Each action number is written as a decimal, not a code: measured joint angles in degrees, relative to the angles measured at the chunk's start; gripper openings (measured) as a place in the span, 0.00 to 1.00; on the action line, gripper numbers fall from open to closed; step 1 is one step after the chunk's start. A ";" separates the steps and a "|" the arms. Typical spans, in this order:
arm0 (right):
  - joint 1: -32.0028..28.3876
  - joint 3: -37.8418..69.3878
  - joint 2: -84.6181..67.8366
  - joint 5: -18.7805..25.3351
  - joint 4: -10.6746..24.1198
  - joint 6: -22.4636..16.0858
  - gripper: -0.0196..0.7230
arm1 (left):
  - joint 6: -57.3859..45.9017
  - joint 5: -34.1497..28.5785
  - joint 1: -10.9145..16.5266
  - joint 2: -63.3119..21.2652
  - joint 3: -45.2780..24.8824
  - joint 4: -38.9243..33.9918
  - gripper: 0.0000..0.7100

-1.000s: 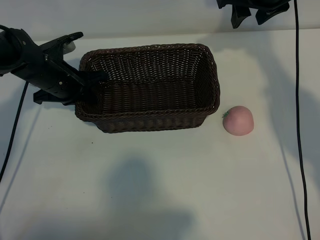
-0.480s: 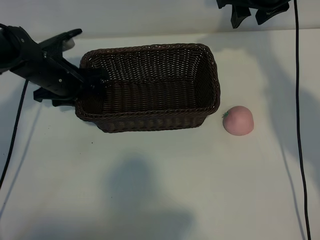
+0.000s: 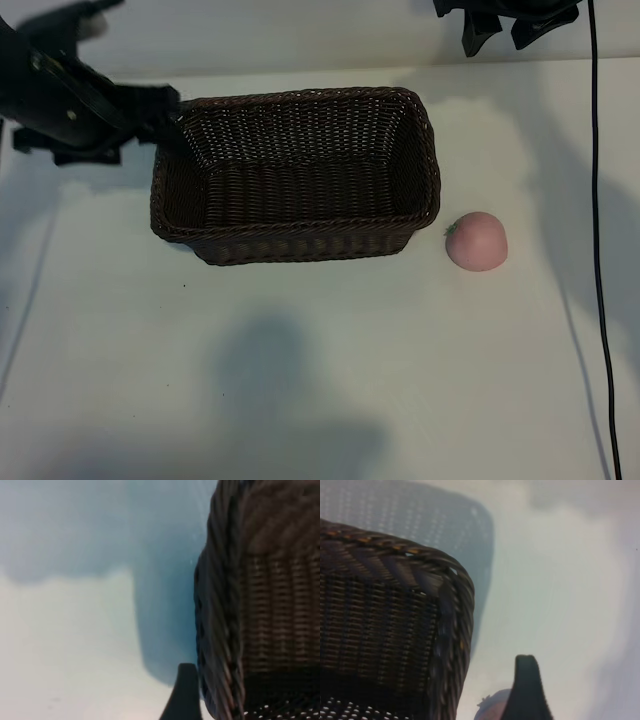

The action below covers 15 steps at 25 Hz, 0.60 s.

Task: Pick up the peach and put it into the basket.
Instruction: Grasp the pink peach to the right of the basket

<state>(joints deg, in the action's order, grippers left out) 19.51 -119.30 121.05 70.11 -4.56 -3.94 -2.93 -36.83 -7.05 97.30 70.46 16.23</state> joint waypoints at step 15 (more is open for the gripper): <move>0.00 0.00 0.00 0.00 -0.14 0.00 0.72 | -7.12 -6.56 0.05 -5.16 1.07 -11.65 0.85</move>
<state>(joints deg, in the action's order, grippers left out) 19.51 -119.30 121.05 70.11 -4.71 -3.94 -10.05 -43.39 -7.00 92.14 71.52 4.58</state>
